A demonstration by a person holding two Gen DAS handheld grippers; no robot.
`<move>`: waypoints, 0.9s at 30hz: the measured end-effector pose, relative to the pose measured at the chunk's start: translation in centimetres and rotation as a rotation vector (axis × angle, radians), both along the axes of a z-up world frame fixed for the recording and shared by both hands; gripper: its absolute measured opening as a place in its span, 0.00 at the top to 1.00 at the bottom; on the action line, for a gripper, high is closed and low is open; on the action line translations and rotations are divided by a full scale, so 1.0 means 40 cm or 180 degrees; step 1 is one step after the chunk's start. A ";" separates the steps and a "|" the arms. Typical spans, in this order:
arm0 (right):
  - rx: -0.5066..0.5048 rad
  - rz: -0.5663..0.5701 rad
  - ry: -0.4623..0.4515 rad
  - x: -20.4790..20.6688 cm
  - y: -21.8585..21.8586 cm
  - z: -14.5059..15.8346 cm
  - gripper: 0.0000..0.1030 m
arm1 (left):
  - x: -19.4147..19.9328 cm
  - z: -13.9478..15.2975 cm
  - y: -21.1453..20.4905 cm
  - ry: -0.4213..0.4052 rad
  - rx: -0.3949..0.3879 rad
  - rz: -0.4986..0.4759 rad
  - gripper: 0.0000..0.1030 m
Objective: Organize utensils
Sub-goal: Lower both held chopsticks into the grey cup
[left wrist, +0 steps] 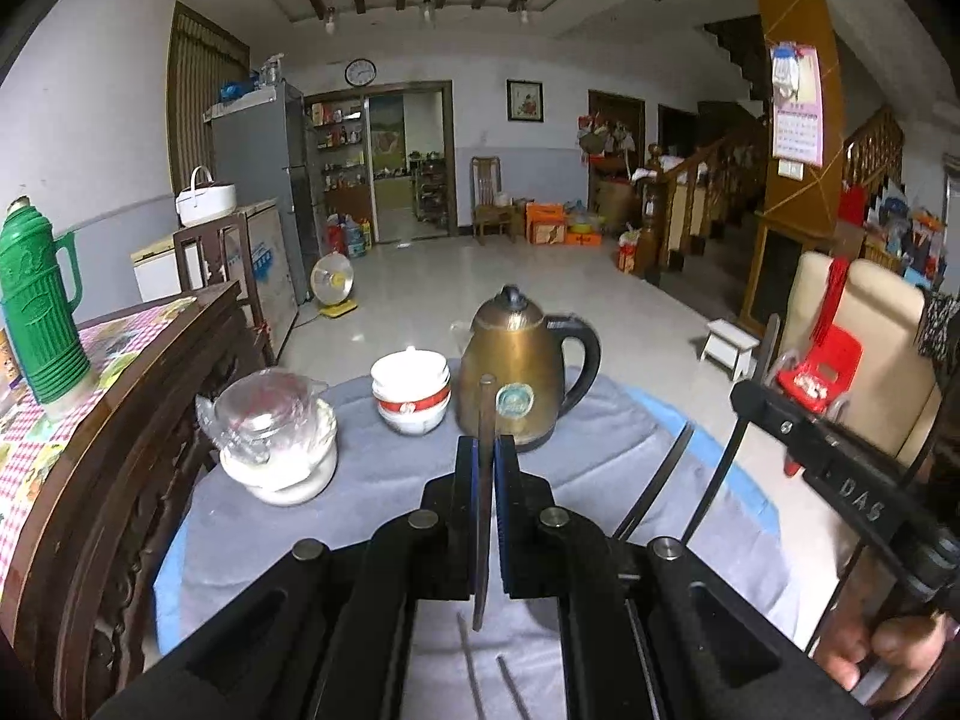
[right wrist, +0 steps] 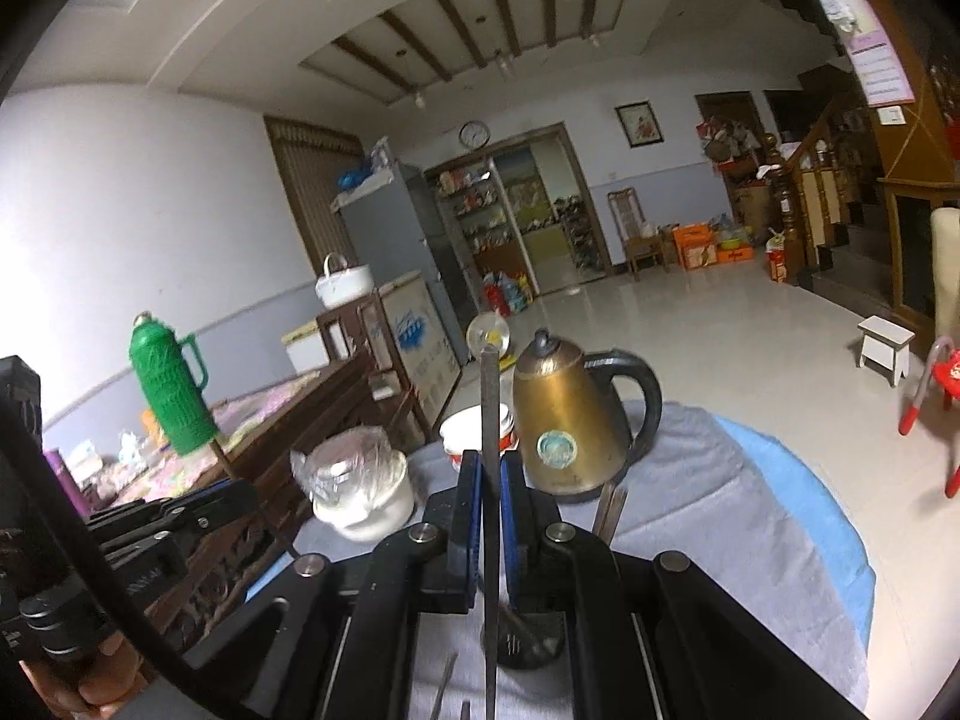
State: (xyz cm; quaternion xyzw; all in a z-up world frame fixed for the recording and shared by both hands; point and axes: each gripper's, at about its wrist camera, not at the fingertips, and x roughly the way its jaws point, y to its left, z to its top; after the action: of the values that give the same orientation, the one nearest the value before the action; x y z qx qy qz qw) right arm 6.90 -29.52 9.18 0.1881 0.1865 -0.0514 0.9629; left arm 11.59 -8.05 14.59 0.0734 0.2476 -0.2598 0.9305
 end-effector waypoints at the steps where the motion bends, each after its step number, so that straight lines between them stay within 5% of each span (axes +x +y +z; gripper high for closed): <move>1: -0.0003 -0.0035 -0.0034 0.003 -0.005 0.003 0.94 | 0.002 0.006 -0.003 -0.0009 -0.0034 -0.0007 0.95; 11: -0.0166 -0.0394 -0.0336 0.013 -0.021 -0.007 0.94 | 0.026 0.010 -0.037 -0.0037 -0.0553 -0.0147 0.95; 27: -0.0180 -0.0414 -0.0137 0.036 -0.012 -0.087 0.94 | 0.061 -0.119 -0.057 0.0334 -0.0638 -0.0074 0.95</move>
State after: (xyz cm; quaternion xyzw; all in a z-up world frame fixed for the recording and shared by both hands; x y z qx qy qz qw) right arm 8.33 -30.01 5.69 0.1736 0.1516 -0.1150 0.9663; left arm 14.04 -10.33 9.84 -0.0309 0.2679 -0.2976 0.9158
